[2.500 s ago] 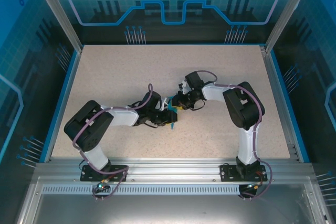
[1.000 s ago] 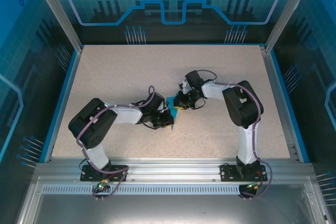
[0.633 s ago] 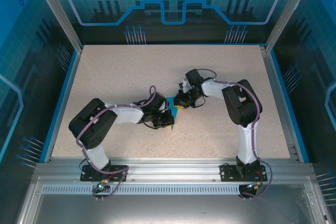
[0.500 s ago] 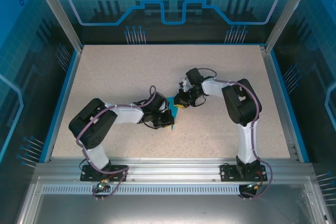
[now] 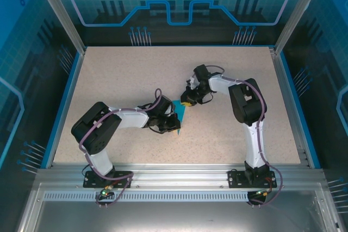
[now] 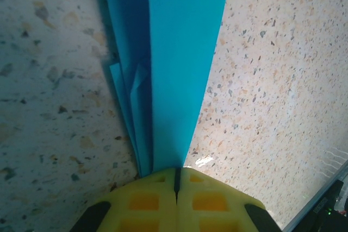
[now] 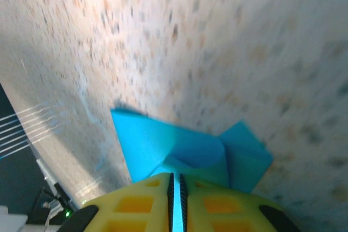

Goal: Fold a paper plane with a square sheet of paper (fold left side to right side)
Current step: Fold the wing for the fifth time at the center of the table.

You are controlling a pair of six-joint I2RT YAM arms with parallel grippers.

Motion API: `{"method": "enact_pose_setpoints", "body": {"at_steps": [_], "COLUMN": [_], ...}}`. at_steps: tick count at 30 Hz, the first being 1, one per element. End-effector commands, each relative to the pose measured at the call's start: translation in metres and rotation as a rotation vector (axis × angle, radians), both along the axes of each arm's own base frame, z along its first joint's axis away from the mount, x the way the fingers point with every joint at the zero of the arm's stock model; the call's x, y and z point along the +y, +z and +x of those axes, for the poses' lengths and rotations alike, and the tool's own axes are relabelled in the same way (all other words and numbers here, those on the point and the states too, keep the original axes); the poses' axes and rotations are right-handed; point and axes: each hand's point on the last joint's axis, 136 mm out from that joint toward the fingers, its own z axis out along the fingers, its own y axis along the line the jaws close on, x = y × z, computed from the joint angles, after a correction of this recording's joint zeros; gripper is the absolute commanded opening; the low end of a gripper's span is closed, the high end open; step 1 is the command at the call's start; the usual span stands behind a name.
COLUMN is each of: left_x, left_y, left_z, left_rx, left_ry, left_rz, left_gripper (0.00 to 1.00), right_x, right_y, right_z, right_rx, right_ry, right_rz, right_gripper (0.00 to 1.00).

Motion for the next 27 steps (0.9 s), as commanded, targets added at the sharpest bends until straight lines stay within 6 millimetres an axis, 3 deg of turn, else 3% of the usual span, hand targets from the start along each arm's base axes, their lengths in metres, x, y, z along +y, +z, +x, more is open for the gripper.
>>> {"method": "enact_pose_setpoints", "body": {"at_steps": [1,5,8,11,14,19,24,27], "left_x": [0.058,0.058,0.056,0.056,0.056,0.057,0.057,0.056], "left_y": [-0.065,-0.064,-0.061,-0.058,-0.058,-0.058,-0.058,-0.057], "left_z": [-0.06,-0.059,-0.057,-0.056,-0.056,-0.054,-0.054,-0.053], "left_rx": [0.239,0.235,0.224,0.215,0.213,0.206,0.206,0.202], "left_ry": [0.016,0.018,0.019,0.021,0.023,0.023,0.024,0.023], "left_rz": [0.287,0.284,0.277,0.277,0.279,0.286,0.284,0.283], "left_gripper": [0.02,0.02,0.02,0.02,0.01,0.0,0.0,0.0], "right_x": [-0.033,-0.035,-0.041,-0.046,-0.042,-0.023,0.001,0.011], "right_y": [-0.007,0.01,0.042,0.077,0.097,0.088,0.063,0.044], "right_z": [0.059,0.073,0.076,0.061,0.028,-0.037,-0.073,-0.084], "right_rx": [-0.167,-0.213,-0.279,-0.335,-0.346,-0.281,-0.2,-0.157], "right_ry": [-0.082,-0.093,-0.098,-0.096,-0.083,-0.056,-0.04,-0.033], "right_rz": [-0.089,-0.072,-0.05,-0.033,0.028,0.094,0.141,0.124], "right_gripper": [0.15,0.15,0.16,0.16,0.15,0.12,0.07,0.04]}}
